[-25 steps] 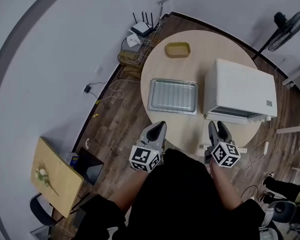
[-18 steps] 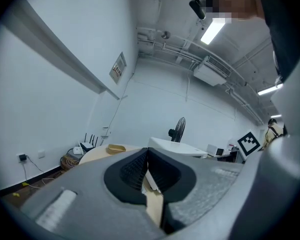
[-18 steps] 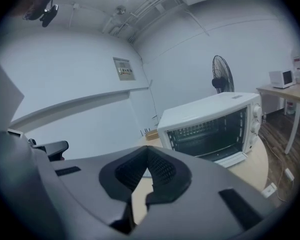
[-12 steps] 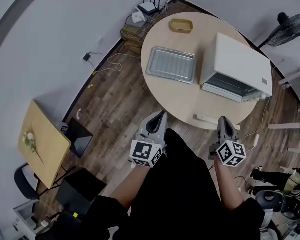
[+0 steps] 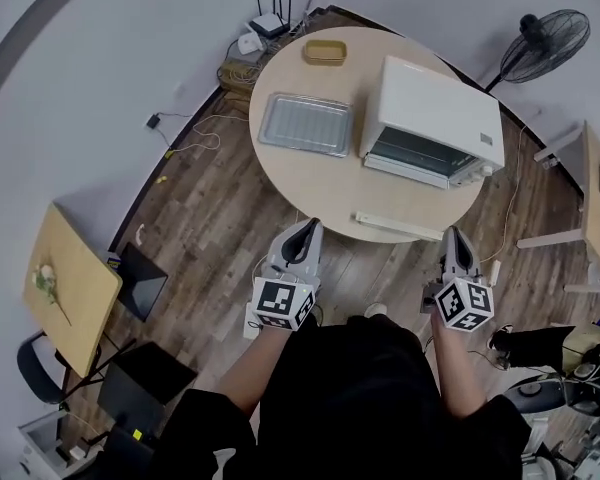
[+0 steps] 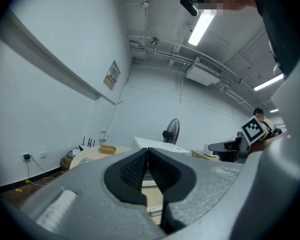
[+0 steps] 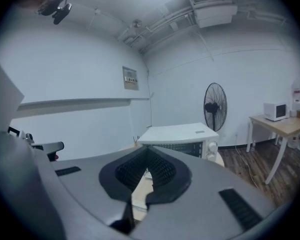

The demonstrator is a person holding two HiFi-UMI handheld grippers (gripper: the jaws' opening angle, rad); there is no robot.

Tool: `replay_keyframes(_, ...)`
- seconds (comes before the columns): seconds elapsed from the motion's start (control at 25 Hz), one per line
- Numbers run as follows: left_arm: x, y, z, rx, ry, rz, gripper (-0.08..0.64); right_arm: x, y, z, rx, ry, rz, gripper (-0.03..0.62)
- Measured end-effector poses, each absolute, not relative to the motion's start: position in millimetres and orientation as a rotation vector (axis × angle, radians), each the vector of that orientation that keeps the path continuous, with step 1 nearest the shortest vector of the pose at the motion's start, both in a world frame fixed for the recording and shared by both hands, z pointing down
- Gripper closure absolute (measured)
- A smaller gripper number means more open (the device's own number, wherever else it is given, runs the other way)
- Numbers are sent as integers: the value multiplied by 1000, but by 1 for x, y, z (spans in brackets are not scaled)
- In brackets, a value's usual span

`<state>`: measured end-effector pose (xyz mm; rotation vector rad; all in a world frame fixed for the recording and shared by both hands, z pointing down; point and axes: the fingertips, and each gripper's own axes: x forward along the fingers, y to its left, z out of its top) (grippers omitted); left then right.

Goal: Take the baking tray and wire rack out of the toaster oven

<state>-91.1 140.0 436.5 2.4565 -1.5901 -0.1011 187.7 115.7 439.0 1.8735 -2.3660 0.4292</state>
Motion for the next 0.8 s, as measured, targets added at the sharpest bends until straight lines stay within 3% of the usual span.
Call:
replay_keyframes(0.4, 58, 134, 406, 2564, -1595, -35, 540, 319, 122, 419, 1849, -2407, 320, 592)
replay_keyframes(0.8, 132, 137, 413, 2531, -1647, -24, 540, 383, 119, 424, 1783, -2445, 311, 592)
